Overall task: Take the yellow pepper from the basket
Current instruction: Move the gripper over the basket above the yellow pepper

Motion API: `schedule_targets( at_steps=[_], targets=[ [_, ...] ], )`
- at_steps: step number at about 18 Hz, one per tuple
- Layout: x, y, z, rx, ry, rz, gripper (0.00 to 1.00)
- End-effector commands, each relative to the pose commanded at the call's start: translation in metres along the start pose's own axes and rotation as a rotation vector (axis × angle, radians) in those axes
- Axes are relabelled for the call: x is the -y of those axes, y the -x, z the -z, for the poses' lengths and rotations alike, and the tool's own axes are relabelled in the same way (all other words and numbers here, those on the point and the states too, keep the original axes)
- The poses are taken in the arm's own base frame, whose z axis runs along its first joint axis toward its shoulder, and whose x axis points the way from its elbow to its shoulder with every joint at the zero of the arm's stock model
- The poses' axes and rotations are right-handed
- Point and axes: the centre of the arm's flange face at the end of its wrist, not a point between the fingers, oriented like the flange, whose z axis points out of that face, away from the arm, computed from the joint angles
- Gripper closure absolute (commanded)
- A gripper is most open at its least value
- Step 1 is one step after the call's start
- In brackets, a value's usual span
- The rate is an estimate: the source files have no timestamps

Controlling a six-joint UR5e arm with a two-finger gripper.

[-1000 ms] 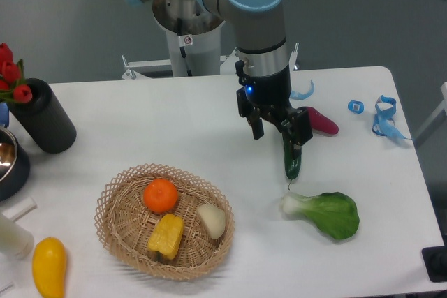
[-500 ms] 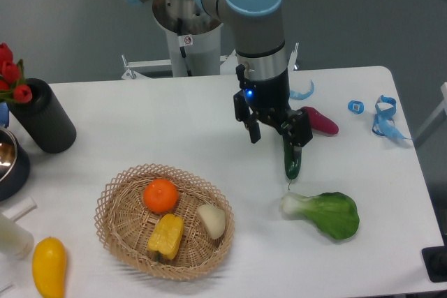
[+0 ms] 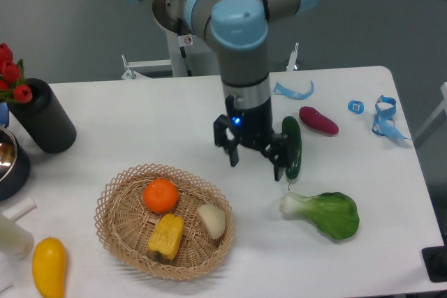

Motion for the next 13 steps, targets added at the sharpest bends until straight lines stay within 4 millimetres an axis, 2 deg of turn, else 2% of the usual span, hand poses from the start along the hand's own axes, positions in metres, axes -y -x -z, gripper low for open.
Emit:
schedule_targets(
  at_steps=[4, 5, 10, 13],
  targets=[
    [0.015, -0.018, -0.013, -0.021, 0.002, 0.095, 0.0],
    [0.02, -0.021, -0.019, -0.029, 0.005, 0.116, 0.0],
    [0.04, -0.068, -0.058, -0.081, 0.029, 0.074, 0.0],
    [0.043, -0.081, -0.078, -0.103, 0.051, 0.094, 0.0]
  ],
)
